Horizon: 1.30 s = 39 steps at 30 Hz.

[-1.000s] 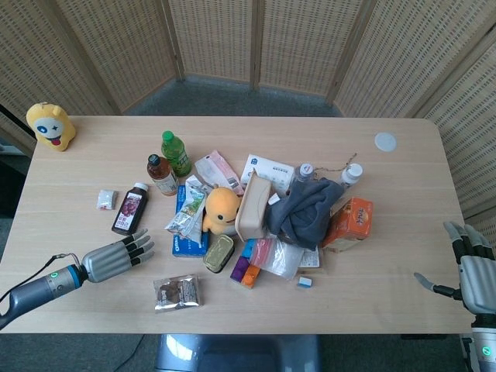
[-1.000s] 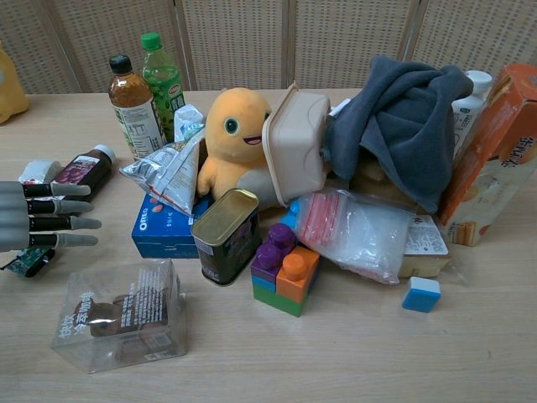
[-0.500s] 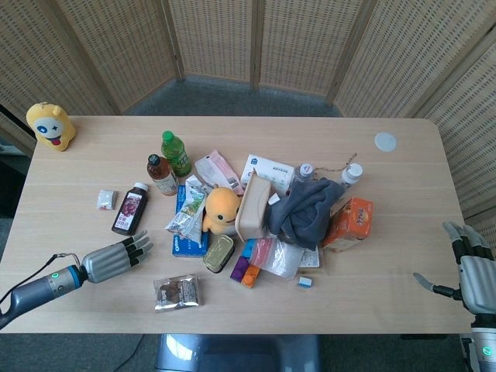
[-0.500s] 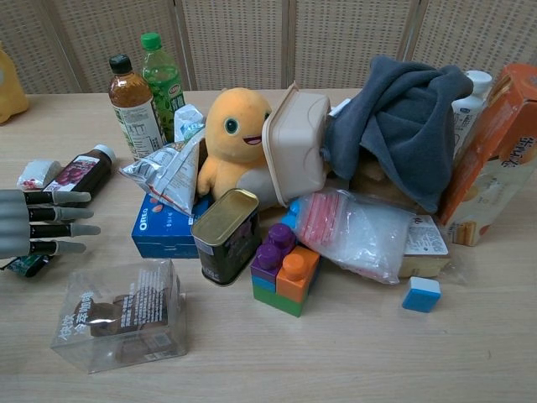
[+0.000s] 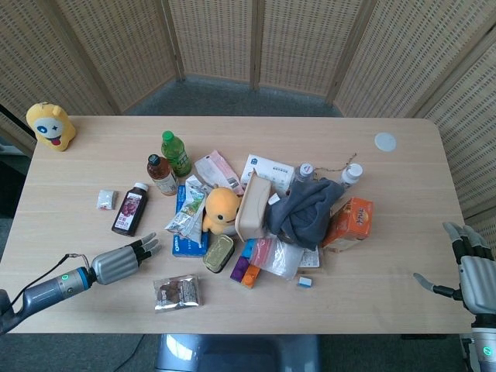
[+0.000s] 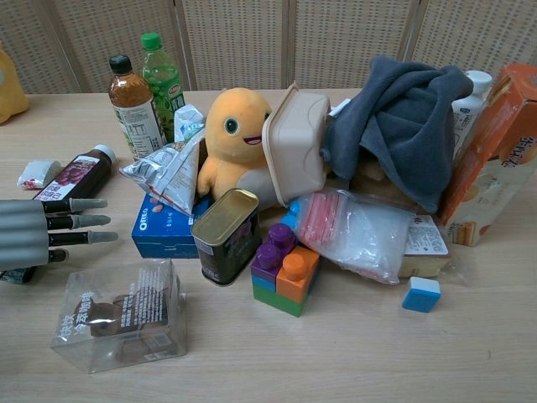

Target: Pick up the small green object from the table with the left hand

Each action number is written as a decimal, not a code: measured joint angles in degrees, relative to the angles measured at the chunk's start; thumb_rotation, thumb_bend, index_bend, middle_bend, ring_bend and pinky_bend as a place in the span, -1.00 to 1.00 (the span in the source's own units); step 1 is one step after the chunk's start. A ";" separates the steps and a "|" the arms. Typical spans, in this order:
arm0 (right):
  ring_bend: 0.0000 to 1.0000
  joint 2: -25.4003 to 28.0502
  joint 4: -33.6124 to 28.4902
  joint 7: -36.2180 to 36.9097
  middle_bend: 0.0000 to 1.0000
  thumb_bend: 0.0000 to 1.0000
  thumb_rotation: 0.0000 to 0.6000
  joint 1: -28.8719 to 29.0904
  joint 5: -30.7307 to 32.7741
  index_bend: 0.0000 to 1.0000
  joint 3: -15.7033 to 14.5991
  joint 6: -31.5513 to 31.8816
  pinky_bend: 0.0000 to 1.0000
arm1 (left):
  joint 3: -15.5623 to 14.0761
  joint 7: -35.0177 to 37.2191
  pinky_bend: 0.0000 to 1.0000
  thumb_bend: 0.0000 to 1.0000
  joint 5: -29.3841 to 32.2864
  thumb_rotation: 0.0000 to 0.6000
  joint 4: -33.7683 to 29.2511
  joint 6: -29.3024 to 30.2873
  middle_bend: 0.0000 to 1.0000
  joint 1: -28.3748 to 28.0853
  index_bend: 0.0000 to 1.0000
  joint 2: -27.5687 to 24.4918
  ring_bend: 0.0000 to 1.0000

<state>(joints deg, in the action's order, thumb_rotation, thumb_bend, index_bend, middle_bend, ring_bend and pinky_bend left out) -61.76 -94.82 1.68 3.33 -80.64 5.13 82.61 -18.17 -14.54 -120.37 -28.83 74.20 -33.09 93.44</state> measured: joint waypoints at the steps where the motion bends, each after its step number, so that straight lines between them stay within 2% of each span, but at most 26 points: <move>1: -1.00 0.00 0.04 0.02 -1.00 -1.00 0.36 0.00 0.05 -1.00 0.02 -0.02 -1.00 | -0.05 0.29 -1.00 -0.86 0.14 1.00 0.76 0.73 -1.00 0.11 0.38 0.40 -1.00; 9: -1.00 -0.04 0.02 -0.12 -1.00 -1.00 0.35 0.03 -0.06 -1.00 -0.06 -0.07 -1.00 | 0.12 1.60 -1.00 -0.84 1.47 1.00 1.73 5.70 -1.00 0.37 0.45 -0.01 -1.00; 18: -1.00 -0.08 -0.20 -0.48 -1.00 -1.00 0.35 0.00 0.00 -1.00 -0.14 -0.13 -1.00 | 2.93 0.89 -1.00 -0.84 3.67 1.00 -4.92 13.34 -1.00 -0.43 0.44 -5.11 -1.00; 24: -1.00 -0.08 -0.43 -0.66 -1.00 -1.00 0.36 -0.04 -0.01 -1.00 -0.16 -0.03 -1.00 | 6.31 -2.35 -1.00 -0.84 4.97 1.00 -15.31 15.53 -1.00 -3.15 0.44 -12.00 -1.00; 33: -1.00 0.17 -0.58 -0.24 -1.00 -1.00 0.36 -0.11 -0.03 -1.00 -0.09 0.10 -1.00 | 12.19 -10.91 -1.00 -0.84 6.52 1.00 -35.75 14.38 -1.00 -7.71 0.44 -25.44 -1.00; 39: -1.00 0.22 -0.59 -0.20 -1.00 -1.00 0.35 -0.12 0.02 -1.00 -0.03 0.14 -1.00 | 15.16 -14.83 -1.00 -0.84 7.20 1.00 -42.14 11.38 -1.00 -9.42 0.43 -30.37 -1.00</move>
<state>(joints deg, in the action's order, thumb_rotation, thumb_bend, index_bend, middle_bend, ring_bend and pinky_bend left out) -61.54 -95.41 1.48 3.22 -80.62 5.10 82.75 -3.01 -29.38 -113.17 -70.96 85.59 -42.51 63.07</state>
